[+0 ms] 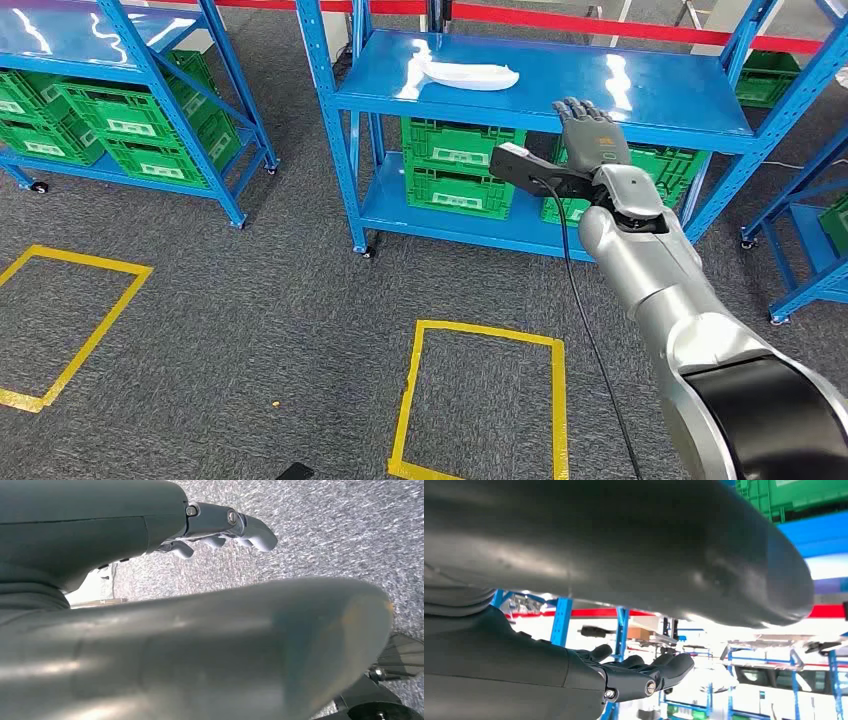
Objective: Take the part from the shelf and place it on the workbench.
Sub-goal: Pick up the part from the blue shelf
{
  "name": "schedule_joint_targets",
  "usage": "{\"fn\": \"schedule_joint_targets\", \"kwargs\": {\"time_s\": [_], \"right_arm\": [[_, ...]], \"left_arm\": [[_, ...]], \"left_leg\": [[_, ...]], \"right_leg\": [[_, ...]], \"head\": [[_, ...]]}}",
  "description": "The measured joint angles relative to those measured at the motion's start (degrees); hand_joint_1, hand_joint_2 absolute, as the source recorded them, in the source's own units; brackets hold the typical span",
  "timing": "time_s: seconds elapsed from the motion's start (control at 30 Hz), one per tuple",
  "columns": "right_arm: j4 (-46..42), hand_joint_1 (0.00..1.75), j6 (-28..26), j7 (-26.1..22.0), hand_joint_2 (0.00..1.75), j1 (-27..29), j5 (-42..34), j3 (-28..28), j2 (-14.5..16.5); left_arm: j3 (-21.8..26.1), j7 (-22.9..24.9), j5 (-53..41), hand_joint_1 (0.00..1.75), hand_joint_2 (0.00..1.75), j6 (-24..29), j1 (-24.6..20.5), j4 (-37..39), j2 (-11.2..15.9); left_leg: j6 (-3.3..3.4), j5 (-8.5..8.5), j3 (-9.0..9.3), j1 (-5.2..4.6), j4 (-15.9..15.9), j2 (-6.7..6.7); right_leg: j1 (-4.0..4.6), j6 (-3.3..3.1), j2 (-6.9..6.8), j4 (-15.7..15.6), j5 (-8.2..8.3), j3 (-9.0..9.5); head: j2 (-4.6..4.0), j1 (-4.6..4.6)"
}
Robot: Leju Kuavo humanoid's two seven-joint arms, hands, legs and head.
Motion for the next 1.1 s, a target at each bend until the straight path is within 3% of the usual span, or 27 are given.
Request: {"fn": "schedule_joint_targets", "kwargs": {"time_s": [0.43,0.6,0.7,0.77,0.87,0.9,0.93,1.0,1.03,1.1], "right_arm": [[0.27,0.00,0.39,0.00,0.00,0.09,-0.60,2.84,0.41],[0.50,0.00,0.52,0.02,0.00,0.14,-0.60,3.67,1.48],[0.54,0.00,0.54,0.02,0.00,0.06,-0.60,3.78,1.94],[0.54,0.00,0.57,0.01,0.00,-0.09,-0.62,3.80,2.02],[0.77,0.00,0.66,0.02,0.00,0.20,-0.82,3.86,1.89],[0.91,0.00,0.67,0.06,0.00,0.43,-0.92,3.87,1.81],[1.07,0.00,0.66,0.13,0.00,0.58,-1.03,3.87,1.72],[1.24,0.00,0.53,0.25,0.00,0.70,-1.15,3.87,1.60],[1.31,0.00,0.44,0.30,0.00,0.70,-1.22,3.89,1.53],[1.40,0.00,0.32,0.33,0.00,0.87,-1.37,3.94,1.48]], "left_arm": [[0.04,0.03,-0.21,0.00,0.00,-0.05,0.26,0.02,0.05],[0.42,0.01,0.00,0.00,0.00,0.04,0.58,0.02,0.25],[0.46,-0.08,0.02,0.00,0.00,0.06,0.71,0.00,0.22],[0.47,-0.22,0.02,0.00,0.00,0.07,0.76,-0.02,0.15],[0.48,-0.28,-0.11,0.00,0.00,0.06,0.77,0.00,0.13],[0.48,-0.27,-0.21,0.00,0.00,0.02,0.80,0.00,0.12],[0.48,-0.25,-0.33,0.00,0.00,-0.02,0.82,0.00,0.10],[0.48,-0.21,-0.55,0.00,0.00,-0.09,0.84,-0.01,0.05],[0.48,-0.20,-0.63,0.00,0.00,-0.09,0.79,-0.01,0.07],[0.48,-0.19,-0.73,0.00,0.00,-0.09,0.69,-0.01,0.14]], "left_leg": [[0.05,-0.04,-0.04,-0.04,0.09,0.01],[0.45,-0.25,-0.24,-0.20,0.45,0.02],[1.23,0.14,0.13,0.13,-0.48,0.14],[1.83,0.64,0.64,0.54,-1.50,0.37],[2.09,0.52,0.70,0.56,-1.60,0.48],[2.06,0.37,0.73,0.60,-1.51,0.41],[1.91,0.18,0.78,0.67,-1.35,0.30],[1.26,-0.45,0.86,0.90,-0.71,0.07],[0.81,-0.84,0.77,0.90,-0.26,-0.02],[-0.02,-1.33,0.53,0.83,0.27,-0.13]], "right_leg": [[-0.10,0.04,-0.01,-0.03,0.03,0.00],[-0.40,0.30,-0.01,-0.21,0.14,-0.04],[-0.34,0.79,-0.04,-0.36,0.08,0.04],[-0.18,0.93,-0.05,2.67,-1.48,-1.58],[-0.21,1.12,-0.06,13.40,-5.18,-7.92],[-0.29,1.20,-0.06,15.22,-4.99,-9.38],[-0.36,1.25,-0.07,14.70,-3.64,-9.72],[-0.52,1.30,-0.07,8.04,0.93,-7.60],[-0.47,1.23,0.02,4.61,2.46,-6.20],[-0.27,0.71,0.22,1.20,3.40,-4.77]], "head": [[0.00,0.00],[0.00,-0.01],[0.00,0.01],[0.00,0.05],[0.00,0.05],[0.00,0.06],[0.00,0.07],[0.00,0.06],[0.00,0.07],[0.00,-0.01]]}}
